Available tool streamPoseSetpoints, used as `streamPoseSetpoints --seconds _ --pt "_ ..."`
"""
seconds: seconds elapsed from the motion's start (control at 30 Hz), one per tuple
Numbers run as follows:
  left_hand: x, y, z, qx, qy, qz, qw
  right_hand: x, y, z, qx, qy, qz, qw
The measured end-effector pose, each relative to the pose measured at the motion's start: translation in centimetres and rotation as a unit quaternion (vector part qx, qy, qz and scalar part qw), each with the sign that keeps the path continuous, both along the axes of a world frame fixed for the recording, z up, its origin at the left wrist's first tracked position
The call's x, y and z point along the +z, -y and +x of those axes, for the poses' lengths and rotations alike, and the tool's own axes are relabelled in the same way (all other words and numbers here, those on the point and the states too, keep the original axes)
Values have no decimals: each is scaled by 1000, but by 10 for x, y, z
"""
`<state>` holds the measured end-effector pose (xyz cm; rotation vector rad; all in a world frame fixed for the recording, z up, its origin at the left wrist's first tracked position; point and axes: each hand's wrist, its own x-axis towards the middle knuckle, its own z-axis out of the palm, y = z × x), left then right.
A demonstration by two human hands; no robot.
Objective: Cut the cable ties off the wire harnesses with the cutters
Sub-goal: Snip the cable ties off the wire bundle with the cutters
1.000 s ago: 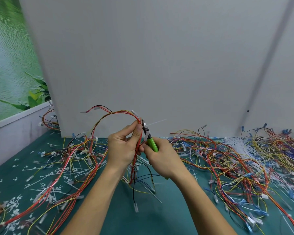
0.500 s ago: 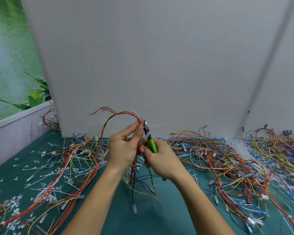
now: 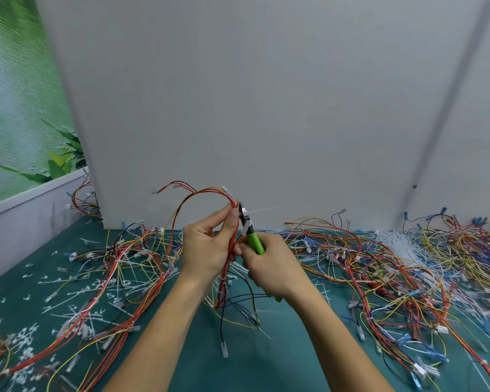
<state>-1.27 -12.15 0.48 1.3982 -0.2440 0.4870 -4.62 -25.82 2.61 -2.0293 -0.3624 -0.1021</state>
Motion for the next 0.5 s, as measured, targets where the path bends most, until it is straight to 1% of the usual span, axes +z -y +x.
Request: streamPoseSetpoints --seconds 0.27,0.5 --pt "3 2 -2 -6 -1 -2 1000 0 -1 0 1 -6 6 1000" --pt "4 4 -3 0 -8 -12 1000 -2 -3 0 5 3 -15 1000"
